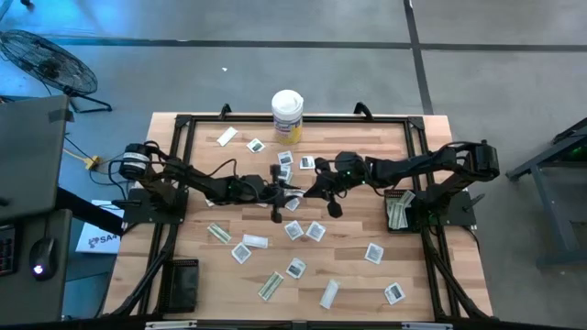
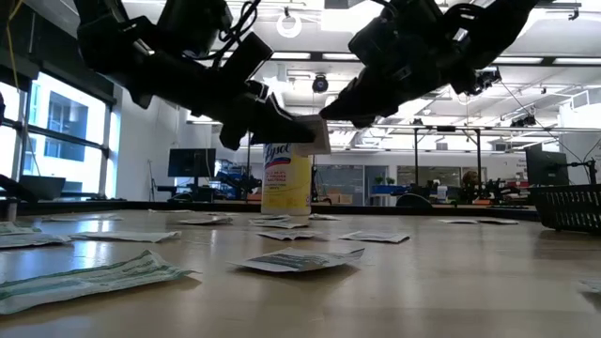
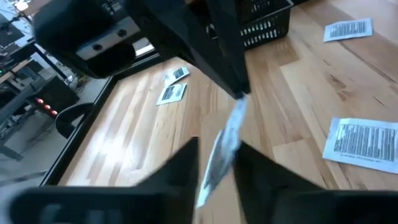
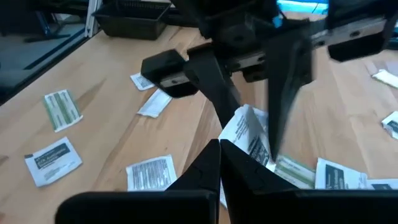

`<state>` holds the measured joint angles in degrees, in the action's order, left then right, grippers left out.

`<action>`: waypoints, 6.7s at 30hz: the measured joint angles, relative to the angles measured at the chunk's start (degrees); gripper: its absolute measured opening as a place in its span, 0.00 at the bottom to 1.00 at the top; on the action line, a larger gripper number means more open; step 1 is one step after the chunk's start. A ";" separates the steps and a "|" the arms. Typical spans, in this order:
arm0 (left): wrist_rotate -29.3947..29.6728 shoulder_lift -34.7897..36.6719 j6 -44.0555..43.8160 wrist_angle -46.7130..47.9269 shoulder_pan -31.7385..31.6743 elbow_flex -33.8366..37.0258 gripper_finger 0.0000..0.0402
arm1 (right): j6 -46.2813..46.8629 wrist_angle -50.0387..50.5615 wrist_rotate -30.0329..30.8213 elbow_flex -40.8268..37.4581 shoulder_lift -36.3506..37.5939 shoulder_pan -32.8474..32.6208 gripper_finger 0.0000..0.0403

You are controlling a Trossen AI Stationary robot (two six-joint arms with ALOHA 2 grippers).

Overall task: Pick & Place First Aid Supplies
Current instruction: Put the white towelette sachet into the left black bin

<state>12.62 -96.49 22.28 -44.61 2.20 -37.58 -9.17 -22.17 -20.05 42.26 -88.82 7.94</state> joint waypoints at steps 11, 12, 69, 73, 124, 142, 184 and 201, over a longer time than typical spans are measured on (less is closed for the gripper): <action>3.12 0.61 -0.27 3.23 0.05 0.02 0.02 | 0.10 1.47 7.30 0.07 0.05 -0.35 0.05; 3.79 1.26 -0.79 5.28 0.15 0.04 0.02 | 0.11 1.69 8.02 0.04 0.04 -0.54 0.08; -23.72 2.98 -113.43 114.05 56.36 -27.52 0.15 | 1.15 2.19 22.82 0.00 0.02 -6.71 0.34; -21.66 3.04 -107.02 113.58 53.15 -27.74 0.18 | 1.19 2.00 22.67 0.00 0.02 -6.71 0.34; 1.77 3.15 -30.55 75.38 39.17 -11.10 0.19 | 3.39 0.27 20.94 0.00 0.00 -8.17 0.34; 7.70 2.58 -30.03 73.04 38.79 -11.13 0.19 | 3.41 0.03 20.94 0.00 0.00 -8.17 0.34; -1.86 2.38 -35.38 68.66 34.93 -14.34 0.19 | 4.24 0.04 20.94 0.00 -0.04 -8.37 0.34; 1.47 -0.74 -36.23 69.10 35.04 -14.14 0.18 | 4.24 0.00 20.92 0.01 -0.07 -8.37 0.34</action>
<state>14.09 -97.23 -13.95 24.49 37.23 -51.72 -4.93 -22.17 0.86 42.27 -88.88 -0.43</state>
